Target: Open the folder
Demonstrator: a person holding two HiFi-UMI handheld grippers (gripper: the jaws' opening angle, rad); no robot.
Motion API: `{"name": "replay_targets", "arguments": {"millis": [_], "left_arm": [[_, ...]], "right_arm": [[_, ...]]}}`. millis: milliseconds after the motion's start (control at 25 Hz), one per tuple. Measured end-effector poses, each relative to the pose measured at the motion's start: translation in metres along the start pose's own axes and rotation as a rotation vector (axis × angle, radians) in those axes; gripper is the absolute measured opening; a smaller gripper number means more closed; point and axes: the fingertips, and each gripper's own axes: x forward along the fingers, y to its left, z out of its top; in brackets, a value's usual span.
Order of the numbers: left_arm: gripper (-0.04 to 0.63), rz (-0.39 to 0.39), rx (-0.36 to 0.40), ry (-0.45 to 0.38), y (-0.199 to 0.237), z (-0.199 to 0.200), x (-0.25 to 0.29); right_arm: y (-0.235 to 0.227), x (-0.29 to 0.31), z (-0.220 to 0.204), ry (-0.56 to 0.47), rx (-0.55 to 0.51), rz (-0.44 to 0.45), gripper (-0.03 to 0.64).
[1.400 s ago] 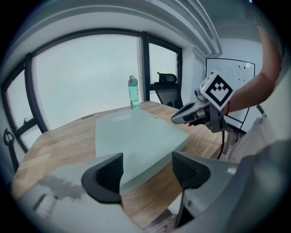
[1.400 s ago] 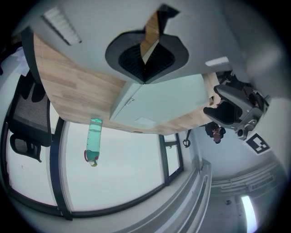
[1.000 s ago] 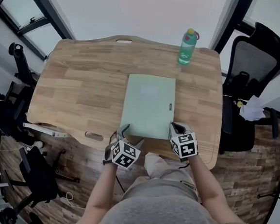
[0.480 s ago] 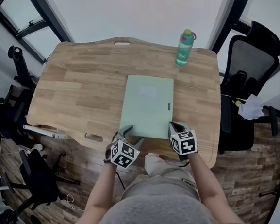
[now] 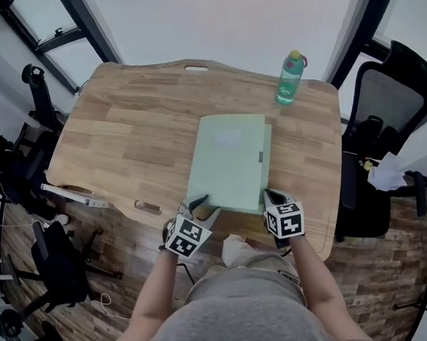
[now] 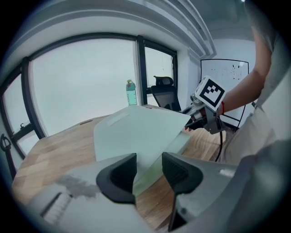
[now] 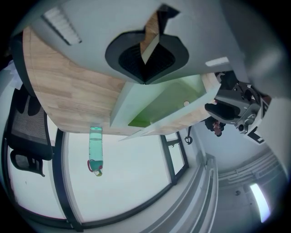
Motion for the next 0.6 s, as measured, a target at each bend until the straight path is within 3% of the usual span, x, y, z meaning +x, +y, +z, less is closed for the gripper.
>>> {"name": "replay_targets", "arguments": {"millis": [600], "left_arm": [[0.093,0.127,-0.016,-0.125,0.018,0.017,-0.037]], "right_arm": [[0.001,0.001,0.001,0.01,-0.036,-0.004,0.003]]}}
